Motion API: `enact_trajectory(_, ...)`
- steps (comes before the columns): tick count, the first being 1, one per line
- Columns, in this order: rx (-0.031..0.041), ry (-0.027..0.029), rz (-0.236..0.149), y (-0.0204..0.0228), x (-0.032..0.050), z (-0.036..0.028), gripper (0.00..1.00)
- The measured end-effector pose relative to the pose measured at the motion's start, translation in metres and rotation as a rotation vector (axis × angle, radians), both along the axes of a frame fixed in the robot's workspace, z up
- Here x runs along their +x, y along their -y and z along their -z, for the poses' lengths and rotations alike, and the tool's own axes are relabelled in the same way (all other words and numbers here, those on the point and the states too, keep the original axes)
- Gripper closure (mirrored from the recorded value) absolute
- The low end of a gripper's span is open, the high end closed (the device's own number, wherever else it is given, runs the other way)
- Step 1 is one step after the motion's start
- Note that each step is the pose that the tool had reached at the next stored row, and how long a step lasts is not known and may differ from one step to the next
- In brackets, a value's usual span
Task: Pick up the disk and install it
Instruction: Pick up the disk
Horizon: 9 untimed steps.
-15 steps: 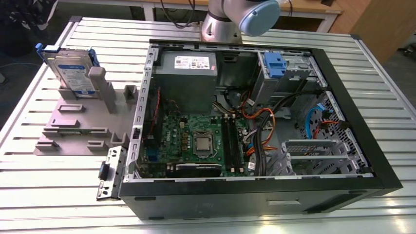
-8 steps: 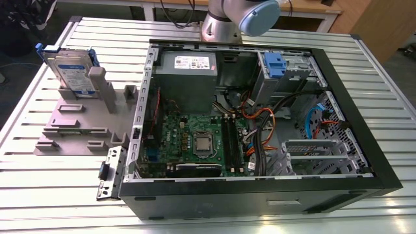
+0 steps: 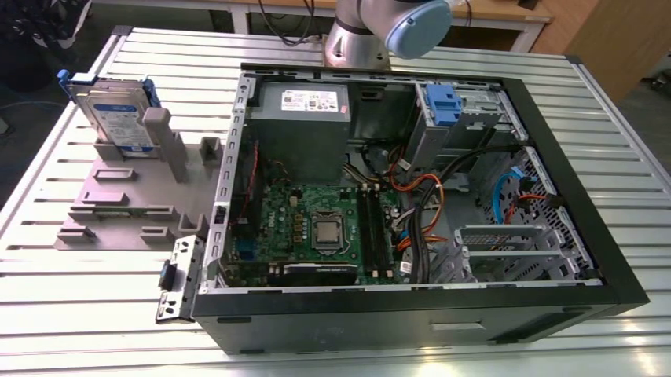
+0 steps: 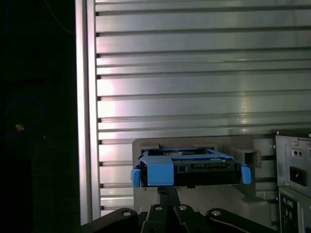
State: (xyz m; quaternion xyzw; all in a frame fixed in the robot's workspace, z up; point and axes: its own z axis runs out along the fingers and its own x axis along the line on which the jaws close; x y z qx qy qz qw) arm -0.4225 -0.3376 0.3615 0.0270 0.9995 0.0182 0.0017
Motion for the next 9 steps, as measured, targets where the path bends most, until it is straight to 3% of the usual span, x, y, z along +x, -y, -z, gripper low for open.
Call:
enact_trajectory(4,0.0,-0.0001,-0.01,0.0,-0.0001,0.0,0.89)
enact_trajectory(9,0.0,0.0,-0.077,0.0,0.0,0.0001,0.89)
